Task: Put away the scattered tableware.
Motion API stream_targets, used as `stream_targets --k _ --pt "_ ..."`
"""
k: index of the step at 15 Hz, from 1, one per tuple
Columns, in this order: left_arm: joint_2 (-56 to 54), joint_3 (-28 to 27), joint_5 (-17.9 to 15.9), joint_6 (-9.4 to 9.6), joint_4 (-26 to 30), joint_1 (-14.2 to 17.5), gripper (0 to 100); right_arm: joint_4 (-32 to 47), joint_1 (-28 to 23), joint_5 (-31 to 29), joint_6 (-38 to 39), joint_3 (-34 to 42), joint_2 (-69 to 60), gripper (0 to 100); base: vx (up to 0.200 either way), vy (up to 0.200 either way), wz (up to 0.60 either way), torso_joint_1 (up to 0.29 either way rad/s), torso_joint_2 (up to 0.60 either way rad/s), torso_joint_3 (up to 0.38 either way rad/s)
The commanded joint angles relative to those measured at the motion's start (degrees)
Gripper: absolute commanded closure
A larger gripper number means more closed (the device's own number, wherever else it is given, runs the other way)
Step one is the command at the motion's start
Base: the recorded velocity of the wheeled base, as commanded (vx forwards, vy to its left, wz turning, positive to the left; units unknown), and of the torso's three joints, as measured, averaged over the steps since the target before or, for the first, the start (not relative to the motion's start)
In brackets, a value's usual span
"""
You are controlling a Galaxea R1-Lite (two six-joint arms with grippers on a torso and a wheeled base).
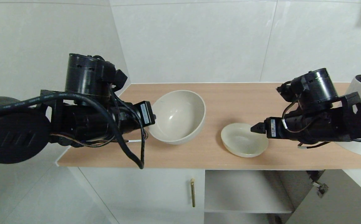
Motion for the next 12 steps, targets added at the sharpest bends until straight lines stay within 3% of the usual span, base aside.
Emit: stream_targets --k 1,7,8,12 --pt "-0.9 0.1 0.0 -0.02 -0.1 0.0 100 -0.1 -0.2 -0.1 0.1 -0.2 4.4 0 0.0 0.0 0.0 0.0 0.0 0.0" --pt "-1.0 0.1 0.0 -0.02 -0.1 0.0 100 -3.6 -1.9 -1.9 0.1 -0.2 8.5 0 0.0 0.0 0.0 0.0 0.0 0.0" --pt "-1.0 0.1 0.0 -0.02 -0.1 0.0 100 -3.7 -1.9 -1.7 0.2 -0.3 8.5 100 0.0 0.0 0.0 0.0 0.0 0.0" --pt "-1.2 0.2 0.0 -0.11 0.0 0.0 100 -4.4 -1.9 -1.5 1.4 -0.3 7.8 100 0.0 0.0 0.0 0.0 0.0 0.0"
